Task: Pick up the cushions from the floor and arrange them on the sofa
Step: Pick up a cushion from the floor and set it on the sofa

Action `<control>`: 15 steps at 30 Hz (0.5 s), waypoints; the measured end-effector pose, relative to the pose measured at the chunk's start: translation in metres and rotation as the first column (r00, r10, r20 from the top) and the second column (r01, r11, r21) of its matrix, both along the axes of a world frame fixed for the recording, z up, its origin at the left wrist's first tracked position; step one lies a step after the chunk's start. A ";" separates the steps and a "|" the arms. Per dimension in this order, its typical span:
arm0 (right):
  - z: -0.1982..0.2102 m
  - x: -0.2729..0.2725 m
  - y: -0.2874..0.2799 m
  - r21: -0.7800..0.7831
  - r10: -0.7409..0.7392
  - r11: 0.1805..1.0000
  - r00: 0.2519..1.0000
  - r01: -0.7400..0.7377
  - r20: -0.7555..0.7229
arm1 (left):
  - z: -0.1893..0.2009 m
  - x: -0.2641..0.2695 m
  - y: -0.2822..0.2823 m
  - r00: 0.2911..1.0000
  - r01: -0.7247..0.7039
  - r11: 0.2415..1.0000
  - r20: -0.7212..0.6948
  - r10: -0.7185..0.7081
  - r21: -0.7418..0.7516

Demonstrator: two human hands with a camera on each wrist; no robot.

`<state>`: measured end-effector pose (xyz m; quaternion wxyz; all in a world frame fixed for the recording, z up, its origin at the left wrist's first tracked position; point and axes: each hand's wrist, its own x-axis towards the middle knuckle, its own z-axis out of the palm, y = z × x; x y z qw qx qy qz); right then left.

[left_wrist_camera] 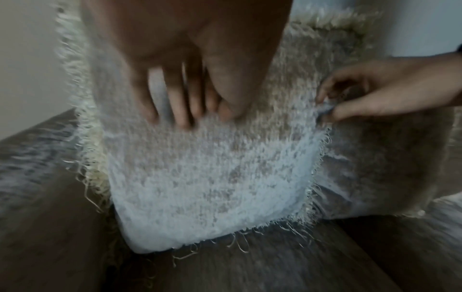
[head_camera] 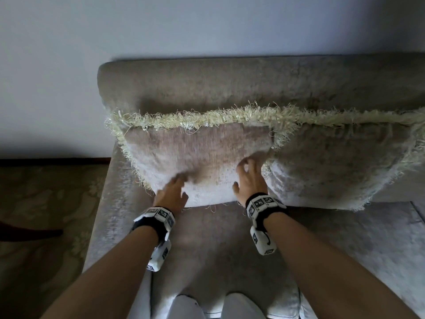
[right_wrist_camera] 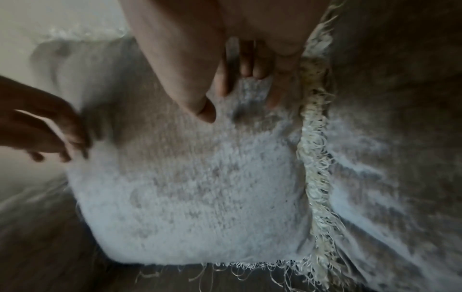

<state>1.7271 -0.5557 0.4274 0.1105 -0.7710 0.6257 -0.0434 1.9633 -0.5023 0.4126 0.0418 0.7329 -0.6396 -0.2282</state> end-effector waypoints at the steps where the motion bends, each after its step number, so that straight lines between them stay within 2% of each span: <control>1: -0.005 0.005 0.002 0.041 0.046 0.998 0.999 -0.045 -0.022 | -0.008 -0.008 -0.001 0.997 0.055 0.992 -0.052 -0.049 0.113; 3: -0.017 0.017 0.005 0.155 0.141 0.979 0.989 -0.131 -0.053 | -0.024 -0.026 -0.006 0.988 0.144 0.962 -0.085 -0.128 0.234; 7: -0.048 0.040 0.010 0.441 0.306 0.860 0.951 -0.257 -0.042 | -0.044 -0.053 -0.017 0.984 0.180 0.954 -0.026 -0.179 0.241; 11: -0.061 0.028 -0.007 0.518 0.204 0.833 0.978 -0.192 0.035 | -0.054 -0.020 -0.023 0.993 0.054 0.968 0.085 -0.076 0.246; 15: -0.052 -0.014 -0.027 0.551 0.048 0.834 0.998 -0.015 -0.045 | -0.052 0.039 -0.025 0.982 -0.053 0.961 0.191 0.000 0.271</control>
